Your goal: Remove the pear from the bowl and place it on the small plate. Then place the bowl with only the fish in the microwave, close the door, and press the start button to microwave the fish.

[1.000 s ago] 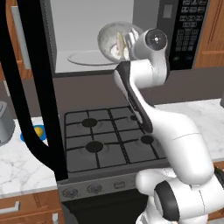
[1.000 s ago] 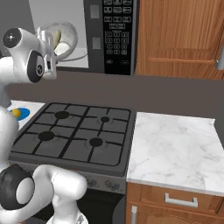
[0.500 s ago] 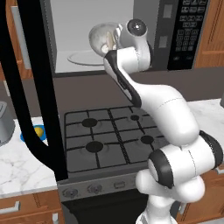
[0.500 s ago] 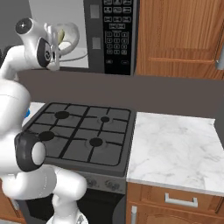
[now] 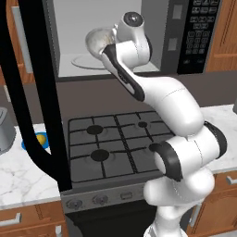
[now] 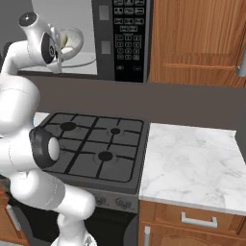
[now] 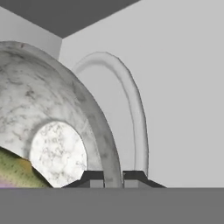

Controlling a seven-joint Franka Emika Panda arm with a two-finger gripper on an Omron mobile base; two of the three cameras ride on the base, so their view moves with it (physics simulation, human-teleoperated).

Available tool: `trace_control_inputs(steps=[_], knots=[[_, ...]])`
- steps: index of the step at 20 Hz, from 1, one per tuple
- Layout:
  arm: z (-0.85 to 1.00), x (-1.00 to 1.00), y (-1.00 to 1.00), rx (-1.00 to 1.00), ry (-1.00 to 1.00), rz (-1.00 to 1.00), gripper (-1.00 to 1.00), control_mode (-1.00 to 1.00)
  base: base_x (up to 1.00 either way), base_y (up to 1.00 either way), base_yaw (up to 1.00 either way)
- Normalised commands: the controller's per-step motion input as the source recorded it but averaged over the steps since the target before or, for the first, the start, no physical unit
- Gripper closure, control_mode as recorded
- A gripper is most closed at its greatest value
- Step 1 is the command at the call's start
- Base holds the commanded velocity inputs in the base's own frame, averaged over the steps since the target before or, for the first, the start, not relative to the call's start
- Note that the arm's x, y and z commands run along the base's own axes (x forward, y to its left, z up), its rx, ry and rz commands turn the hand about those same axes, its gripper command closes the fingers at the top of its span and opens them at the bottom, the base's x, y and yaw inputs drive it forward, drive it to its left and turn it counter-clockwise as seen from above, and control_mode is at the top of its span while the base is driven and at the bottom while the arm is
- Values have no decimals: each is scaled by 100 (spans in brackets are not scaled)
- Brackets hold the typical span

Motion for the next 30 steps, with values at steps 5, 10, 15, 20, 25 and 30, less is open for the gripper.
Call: trace_control_inputs(steps=[5,10,15,20,25,30], knots=[[-20,21,19,0,12,3,100,-100,0,0,0],[-12,7,1,0,9,3,100,-100,0,0,0],[1,-32,0,0,-10,0,-100,-100,0,0,0],[0,-87,0,0,-37,0,-100,-100,0,0,0],[-10,-97,15,-4,-27,0,-100,-100,0,0,0],[-97,-20,41,-34,23,1,-100,-100,0,0,0]])
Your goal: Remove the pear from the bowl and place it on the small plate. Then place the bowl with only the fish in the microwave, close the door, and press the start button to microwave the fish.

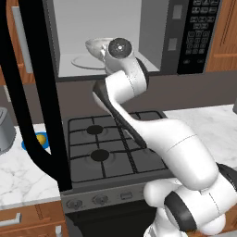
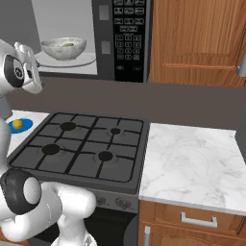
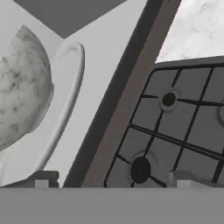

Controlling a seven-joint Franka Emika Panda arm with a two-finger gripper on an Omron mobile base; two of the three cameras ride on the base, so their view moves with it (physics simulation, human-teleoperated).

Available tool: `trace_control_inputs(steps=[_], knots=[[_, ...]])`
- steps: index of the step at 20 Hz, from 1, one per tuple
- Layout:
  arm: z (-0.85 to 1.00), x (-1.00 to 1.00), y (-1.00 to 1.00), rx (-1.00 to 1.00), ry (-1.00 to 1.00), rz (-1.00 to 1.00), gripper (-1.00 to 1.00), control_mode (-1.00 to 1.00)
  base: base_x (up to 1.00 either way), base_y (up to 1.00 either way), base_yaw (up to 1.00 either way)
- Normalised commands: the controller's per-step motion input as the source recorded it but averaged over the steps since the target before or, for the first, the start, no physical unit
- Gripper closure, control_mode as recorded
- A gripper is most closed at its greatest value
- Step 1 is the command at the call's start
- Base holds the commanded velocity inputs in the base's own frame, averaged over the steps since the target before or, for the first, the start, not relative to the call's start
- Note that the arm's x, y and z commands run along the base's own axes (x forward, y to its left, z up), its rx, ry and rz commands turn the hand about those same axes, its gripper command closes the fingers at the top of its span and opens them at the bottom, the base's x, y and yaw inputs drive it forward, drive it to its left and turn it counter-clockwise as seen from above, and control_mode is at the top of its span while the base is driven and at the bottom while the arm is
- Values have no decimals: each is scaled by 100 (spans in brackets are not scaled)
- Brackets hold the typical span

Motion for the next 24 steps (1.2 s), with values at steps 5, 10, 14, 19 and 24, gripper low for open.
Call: trace_control_inputs(steps=[5,10,14,19,24], knots=[[-98,-3,12,-54,47,6,-100,-100,0,0,0],[-67,-36,0,-51,4,2,-100,-100,0,0,0],[-60,-11,-4,-41,2,3,-100,-100,0,0,0],[-56,-2,-32,-37,2,10,-100,-100,0,0,0],[-34,-48,2,-39,-3,5,-100,-100,0,0,0]])
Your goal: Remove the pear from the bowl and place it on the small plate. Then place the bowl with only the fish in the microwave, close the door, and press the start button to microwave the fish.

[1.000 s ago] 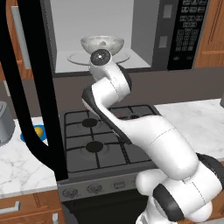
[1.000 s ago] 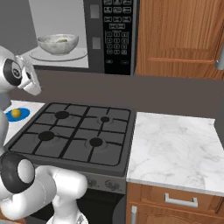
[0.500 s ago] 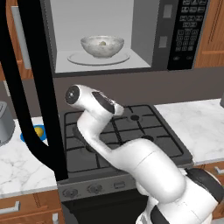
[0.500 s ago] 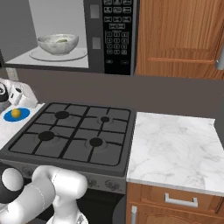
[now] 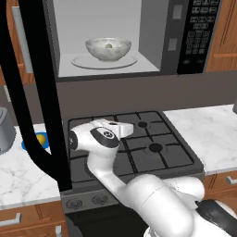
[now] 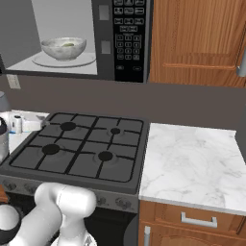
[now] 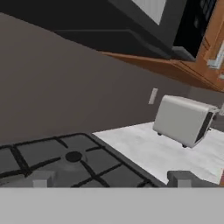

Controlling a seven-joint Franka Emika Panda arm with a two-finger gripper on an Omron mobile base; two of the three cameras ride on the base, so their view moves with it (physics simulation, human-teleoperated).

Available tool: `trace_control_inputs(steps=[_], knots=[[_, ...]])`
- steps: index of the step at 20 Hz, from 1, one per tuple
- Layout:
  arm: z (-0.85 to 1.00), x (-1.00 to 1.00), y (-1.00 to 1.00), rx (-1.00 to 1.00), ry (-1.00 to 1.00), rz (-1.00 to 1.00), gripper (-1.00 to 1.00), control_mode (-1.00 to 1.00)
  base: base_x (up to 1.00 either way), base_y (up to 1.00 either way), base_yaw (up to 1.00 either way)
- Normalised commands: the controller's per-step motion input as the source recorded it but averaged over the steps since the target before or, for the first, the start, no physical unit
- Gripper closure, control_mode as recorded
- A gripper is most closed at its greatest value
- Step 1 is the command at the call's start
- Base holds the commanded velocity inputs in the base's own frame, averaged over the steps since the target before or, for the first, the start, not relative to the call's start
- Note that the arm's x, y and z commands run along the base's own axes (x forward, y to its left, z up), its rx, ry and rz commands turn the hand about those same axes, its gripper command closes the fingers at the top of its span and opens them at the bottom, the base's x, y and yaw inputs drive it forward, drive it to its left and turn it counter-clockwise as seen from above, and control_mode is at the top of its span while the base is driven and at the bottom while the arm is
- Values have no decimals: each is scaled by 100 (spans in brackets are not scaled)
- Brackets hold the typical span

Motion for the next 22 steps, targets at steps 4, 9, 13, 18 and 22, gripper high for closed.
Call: trace_control_inputs(steps=[4,9,13,18,22], knots=[[-13,-74,59,-36,-14,0,-100,-100,0,0,0],[4,-73,81,-27,-20,0,-100,-100,0,0,0],[2,-71,97,-14,-1,0,-100,-100,0,0,0],[7,-48,100,-16,-6,0,-100,-100,0,0,0],[40,-50,87,-14,-33,0,-100,-100,0,0,0]])
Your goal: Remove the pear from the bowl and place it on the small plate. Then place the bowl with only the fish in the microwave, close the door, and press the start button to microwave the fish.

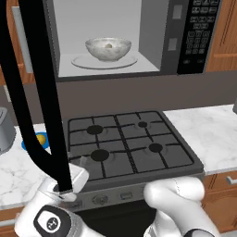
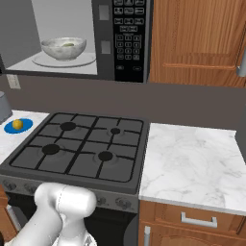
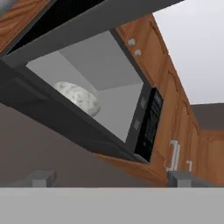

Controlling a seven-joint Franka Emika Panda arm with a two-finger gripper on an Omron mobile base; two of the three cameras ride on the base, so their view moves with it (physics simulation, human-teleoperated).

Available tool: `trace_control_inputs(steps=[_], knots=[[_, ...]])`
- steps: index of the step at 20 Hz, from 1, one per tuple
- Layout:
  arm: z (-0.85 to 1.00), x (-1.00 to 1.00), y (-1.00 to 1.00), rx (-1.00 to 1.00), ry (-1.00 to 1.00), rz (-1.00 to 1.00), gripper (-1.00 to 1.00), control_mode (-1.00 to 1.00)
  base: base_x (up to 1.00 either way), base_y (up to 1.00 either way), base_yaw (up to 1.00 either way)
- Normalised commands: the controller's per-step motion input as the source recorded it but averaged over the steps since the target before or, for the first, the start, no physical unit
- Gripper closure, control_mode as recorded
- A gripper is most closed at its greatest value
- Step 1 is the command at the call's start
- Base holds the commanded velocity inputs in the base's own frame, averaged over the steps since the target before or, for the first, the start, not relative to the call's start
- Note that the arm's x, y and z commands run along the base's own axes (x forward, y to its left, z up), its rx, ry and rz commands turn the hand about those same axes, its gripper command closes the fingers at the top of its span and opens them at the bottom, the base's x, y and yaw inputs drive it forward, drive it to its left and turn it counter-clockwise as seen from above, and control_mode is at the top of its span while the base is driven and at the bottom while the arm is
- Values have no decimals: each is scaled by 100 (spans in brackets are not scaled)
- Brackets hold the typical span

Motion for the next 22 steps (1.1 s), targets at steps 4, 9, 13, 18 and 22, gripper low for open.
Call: trace_control_inputs(steps=[4,9,13,18,22], knots=[[39,-16,78,-15,-38,-2,-100,-100,0,0,0],[50,5,65,-16,-25,-14,-100,-100,0,0,0],[31,41,61,-15,4,-23,-100,-100,0,0,0],[-2,39,71,-18,24,-25,-100,-100,0,0,0],[-25,26,68,-21,24,-21,-100,-100,0,0,0]])
